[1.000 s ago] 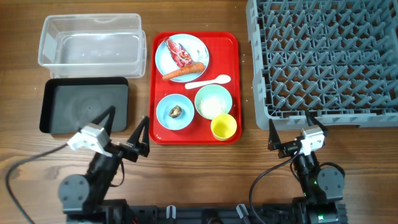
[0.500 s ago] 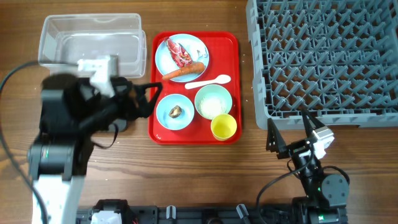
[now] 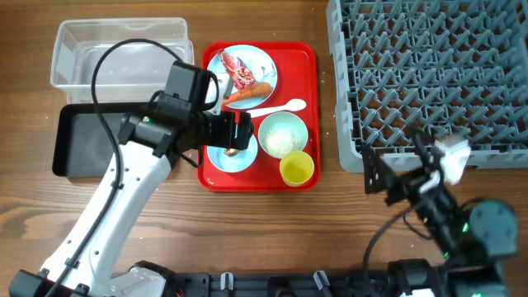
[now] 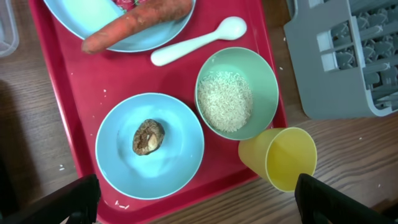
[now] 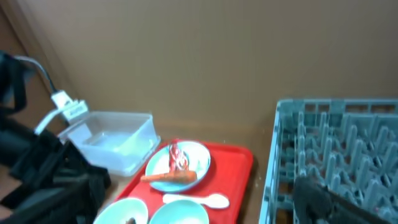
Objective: Sort waste into correct bins and load items into the dishwasher rack
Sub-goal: 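Reach the left gripper to the blue plate and grasp the carrot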
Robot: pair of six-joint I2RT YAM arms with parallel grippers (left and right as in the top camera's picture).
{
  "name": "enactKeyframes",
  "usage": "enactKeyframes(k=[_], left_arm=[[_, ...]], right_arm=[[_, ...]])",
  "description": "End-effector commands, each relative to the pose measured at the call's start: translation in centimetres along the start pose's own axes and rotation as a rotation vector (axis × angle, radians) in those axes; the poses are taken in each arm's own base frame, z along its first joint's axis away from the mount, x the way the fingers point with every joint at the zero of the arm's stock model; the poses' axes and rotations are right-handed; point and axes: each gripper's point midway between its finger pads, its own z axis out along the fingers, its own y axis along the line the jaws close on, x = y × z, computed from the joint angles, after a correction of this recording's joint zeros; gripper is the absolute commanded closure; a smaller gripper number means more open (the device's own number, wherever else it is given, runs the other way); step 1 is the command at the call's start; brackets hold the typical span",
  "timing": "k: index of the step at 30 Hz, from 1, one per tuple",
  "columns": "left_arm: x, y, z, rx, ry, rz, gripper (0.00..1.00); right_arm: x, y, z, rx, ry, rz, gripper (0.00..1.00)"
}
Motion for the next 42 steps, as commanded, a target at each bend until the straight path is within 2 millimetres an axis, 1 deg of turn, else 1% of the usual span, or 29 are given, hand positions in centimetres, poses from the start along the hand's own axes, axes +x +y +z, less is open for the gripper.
enactKeyframes(k=[1,4,7,8,9,11,12,14,16,18,20,22,25,30,34,40,42], left_arm=[[-0.8,-0.1,-0.5,-0.018,-0.029,0.031,0.0],[-0.8,-0.1,-0.5,-0.018,-0.029,0.031,0.0],[-1.5,-0.3,-0.4,-0.007,-0.058,0.037,0.0],[-2.3,-0.5,-0.5,0.001,-0.088,0.043,0.0],[-2.8,-0.7,-0.5,0.007,-0.11,0.047,0.0],[-4.5,-1.0,-0.6,0.017,-0.175,0.049,0.0],[-5.1,-0.8,-0.6,0.006,-0.197,0.05,0.0],[-6.5,0.6,0.2,-0.063,-0.216,0.037,0.0],[-7.8,2.0,1.6,-0.111,-0.2,0.027,0.0],[-8.8,2.8,3.4,-0.127,-0.171,0.035,0.0],[-9.6,3.6,5.5,-0.137,-0.138,0.05,0.0],[-10.0,4.3,8.2,-0.148,-0.091,0.096,0.0],[-10.1,5.0,11.1,-0.155,-0.056,0.175,0.01],[-9.4,6.5,14.9,-0.186,-0.012,0.245,0.05],[-7.9,7.8,17.2,-0.211,0.055,0.283,0.12],[-6.6,8.8,20.6,-0.21,0.094,0.286,0.17],[-6.4,9.1,21.5,-0.21,0.101,0.304,0.23]], right_arm=[[-2.7,0.5,1.5,-0.021,0.13,-0.028,0.0],[-3.3,0.2,3.0,-0.014,0.266,0.018,0.0],[-3.5,-0.4,4.9,-0.008,0.328,0.054,0.0],[-3.2,-0.3,5.7,-0.028,0.345,0.068,0.0],[-2.8,-0.2,6.2,-0.05,0.362,0.078,0.0],[-1.8,-0.2,7.2,-0.073,0.4,0.099,0.0],[-1.2,-0.2,7.7,-0.091,0.426,0.115,0.0],[-0.4,0.3,8.4,-0.135,0.456,0.139,0.0],[0.2,0.5,8.9,-0.169,0.482,0.151,0.0],[0.6,0.4,9.0,-0.169,0.495,0.157,0.0],[0.7,0.4,9.0,-0.168,0.501,0.16,0.0],[0.9,0.5,8.9,-0.168,0.508,0.164,0.0],[1.1,0.4,8.8,-0.165,0.518,0.169,0.0],[1.5,0.4,8.6,-0.156,0.537,0.176,0.0],[2.1,-0.1,8.4,-0.123,0.559,0.179,0.0],[2.2,-0.2,8.3,-0.115,0.565,0.18,0.0],[2.2,-0.3,8.3,-0.114,0.566,0.181,0.0]])
